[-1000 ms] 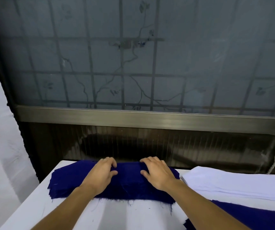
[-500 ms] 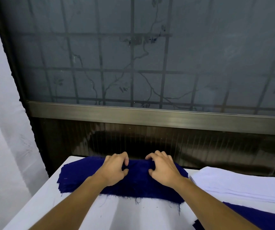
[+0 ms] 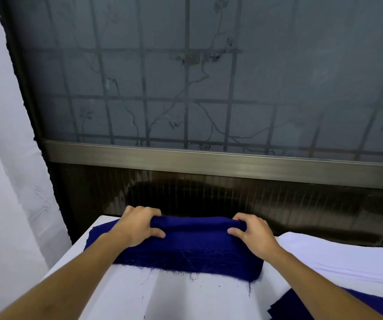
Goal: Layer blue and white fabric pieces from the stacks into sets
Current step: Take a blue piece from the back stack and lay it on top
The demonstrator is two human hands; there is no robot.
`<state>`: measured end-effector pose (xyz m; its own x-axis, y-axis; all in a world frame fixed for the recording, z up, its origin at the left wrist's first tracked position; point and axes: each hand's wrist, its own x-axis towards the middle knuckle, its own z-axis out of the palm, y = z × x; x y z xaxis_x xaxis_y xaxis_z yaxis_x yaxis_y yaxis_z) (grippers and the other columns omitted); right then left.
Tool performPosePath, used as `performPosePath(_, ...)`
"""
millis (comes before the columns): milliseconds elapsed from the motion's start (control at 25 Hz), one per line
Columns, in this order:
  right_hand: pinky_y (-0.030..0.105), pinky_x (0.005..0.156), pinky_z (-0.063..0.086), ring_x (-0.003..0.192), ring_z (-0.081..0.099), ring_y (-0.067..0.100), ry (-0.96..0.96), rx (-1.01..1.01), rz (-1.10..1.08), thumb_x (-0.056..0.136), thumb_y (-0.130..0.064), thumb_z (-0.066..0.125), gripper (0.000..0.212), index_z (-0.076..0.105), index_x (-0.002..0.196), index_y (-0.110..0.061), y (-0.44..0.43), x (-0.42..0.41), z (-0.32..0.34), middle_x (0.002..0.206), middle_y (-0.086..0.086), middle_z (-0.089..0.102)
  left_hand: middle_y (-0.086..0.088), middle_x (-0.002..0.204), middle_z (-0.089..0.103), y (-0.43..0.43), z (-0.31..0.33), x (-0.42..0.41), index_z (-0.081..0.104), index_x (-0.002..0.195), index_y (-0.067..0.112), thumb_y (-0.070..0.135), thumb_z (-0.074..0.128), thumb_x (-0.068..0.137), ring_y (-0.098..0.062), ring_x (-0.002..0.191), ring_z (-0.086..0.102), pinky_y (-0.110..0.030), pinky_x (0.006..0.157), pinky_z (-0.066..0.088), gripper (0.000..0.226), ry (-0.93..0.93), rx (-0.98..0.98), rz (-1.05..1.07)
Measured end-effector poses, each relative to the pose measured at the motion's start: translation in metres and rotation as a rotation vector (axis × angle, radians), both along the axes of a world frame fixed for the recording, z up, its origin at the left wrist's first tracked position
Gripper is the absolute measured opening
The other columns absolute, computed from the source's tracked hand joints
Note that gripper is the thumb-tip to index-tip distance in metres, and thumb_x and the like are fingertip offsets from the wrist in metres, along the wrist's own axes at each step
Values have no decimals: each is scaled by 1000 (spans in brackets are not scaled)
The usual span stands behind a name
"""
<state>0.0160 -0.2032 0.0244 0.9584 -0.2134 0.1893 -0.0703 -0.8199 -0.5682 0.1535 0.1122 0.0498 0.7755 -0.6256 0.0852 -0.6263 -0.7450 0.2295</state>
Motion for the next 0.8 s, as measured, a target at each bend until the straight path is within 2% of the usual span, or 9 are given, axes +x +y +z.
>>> performPosePath(120, 33, 84, 59, 91, 67, 9, -38, 70, -46, 97, -34, 66, 5, 65, 99, -30, -5, -6, -1, 98, -10, 70, 16, 99, 68, 27, 7, 0, 63, 99, 40, 51, 71, 89, -6, 97, 63, -37, 103, 46, 17, 7, -85, 108)
performPosePath(240, 32, 82, 56, 92, 63, 12, -81, 25, -89, 98, -37, 64, 7, 63, 92, -33, -1, -8, -5, 92, -12, 64, 16, 101, 69, 43, 10, -3, 67, 101, 39, 49, 69, 91, -4, 90, 65, -30, 88, 58, 15, 5, -111, 125)
performPosePath(400, 34, 87, 53, 97, 60, 18, -87, -88, -98, 100, -42, 58, 15, 69, 103, -33, 0, -11, -7, 95, -10, 61, 17, 105, 71, 51, 13, -5, 70, 111, 39, 53, 58, 96, -3, 94, 66, -30, 97, 53, 24, -71, 1, 86)
performPosePath(520, 31, 92, 48, 97, 60, 14, -117, -176, -116, 102, -42, 53, 23, 72, 112, -33, -2, -13, -7, 93, -13, 60, 18, 107, 73, 45, 13, -7, 70, 118, 39, 52, 47, 102, -2, 99, 66, -30, 102, 48, 31, -191, 57, 53)
performPosePath(680, 33, 97, 49, 98, 62, 10, -159, -140, -134, 104, -37, 53, 24, 70, 119, -29, -3, -11, -5, 102, -10, 70, 13, 111, 71, 33, 13, -4, 66, 118, 37, 44, 61, 98, -7, 102, 66, -30, 96, 53, 22, -185, -78, 125)
performPosePath(800, 35, 90, 54, 88, 64, 8, -165, -99, -159, 103, -34, 56, 16, 69, 110, -28, -10, -13, -6, 94, -13, 70, 14, 109, 70, 41, 11, 0, 66, 110, 39, 45, 65, 95, -6, 101, 65, -31, 94, 53, 16, -164, 25, 131)
